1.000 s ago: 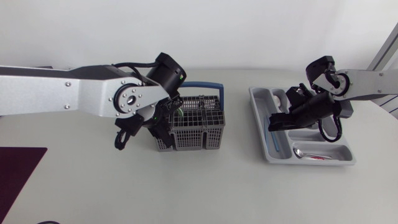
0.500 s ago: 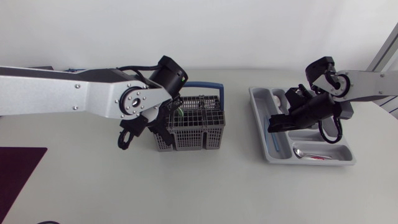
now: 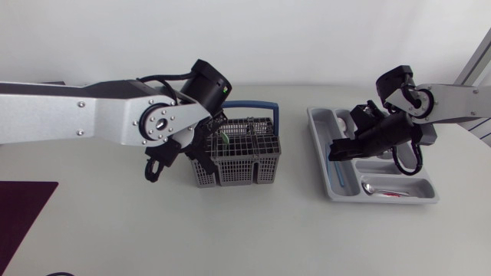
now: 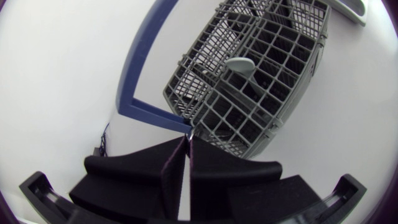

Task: Unload the cutlery basket into the drawer organizer.

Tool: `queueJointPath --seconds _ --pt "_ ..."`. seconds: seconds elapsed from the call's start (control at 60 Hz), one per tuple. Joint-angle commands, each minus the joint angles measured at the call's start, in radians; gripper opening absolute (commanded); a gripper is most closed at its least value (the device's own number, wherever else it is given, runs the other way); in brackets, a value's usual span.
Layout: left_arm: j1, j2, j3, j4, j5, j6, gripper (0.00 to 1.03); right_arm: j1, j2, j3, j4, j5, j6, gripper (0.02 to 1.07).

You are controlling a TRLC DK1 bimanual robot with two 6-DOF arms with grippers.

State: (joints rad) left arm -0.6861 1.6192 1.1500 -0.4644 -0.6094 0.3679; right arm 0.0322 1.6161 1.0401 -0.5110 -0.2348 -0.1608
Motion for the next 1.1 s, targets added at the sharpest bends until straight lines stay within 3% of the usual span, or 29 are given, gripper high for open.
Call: queueJointPath --seconds 0.0,0.217,0.517,0.817,0.867,0.967,1.083 --pt "-0.010 -0.038 -0.027 0.020 -0.021 0.025 0.14 0.017 -0.035 -0.035 0.002 0.000 -0.005 0.72" --pt "-0.041 -0.082 -0.052 0.049 -0.085 0.068 0.15 0.057 -0.094 -0.057 0.003 0.017 -0.002 0.72" --pt "-0.064 -0.165 -0.065 0.049 -0.095 0.098 0.15 0.149 -0.211 -0.095 0.020 0.063 0.000 0.75" --pt "-0.101 -0.314 -0.107 0.050 -0.095 0.126 0.15 0.268 -0.401 -0.192 0.143 0.075 -0.028 0.80" --pt "-0.107 -0.341 -0.107 0.050 -0.095 0.131 0.15 0.290 -0.436 -0.209 0.163 0.075 -0.034 0.85" --pt "-0.136 -0.412 -0.104 0.052 -0.082 0.138 0.16 0.339 -0.516 -0.256 0.224 0.080 -0.049 0.86" --pt "-0.158 -0.475 -0.088 0.046 -0.012 0.120 0.16 0.394 -0.588 -0.296 0.256 0.092 -0.066 0.89"
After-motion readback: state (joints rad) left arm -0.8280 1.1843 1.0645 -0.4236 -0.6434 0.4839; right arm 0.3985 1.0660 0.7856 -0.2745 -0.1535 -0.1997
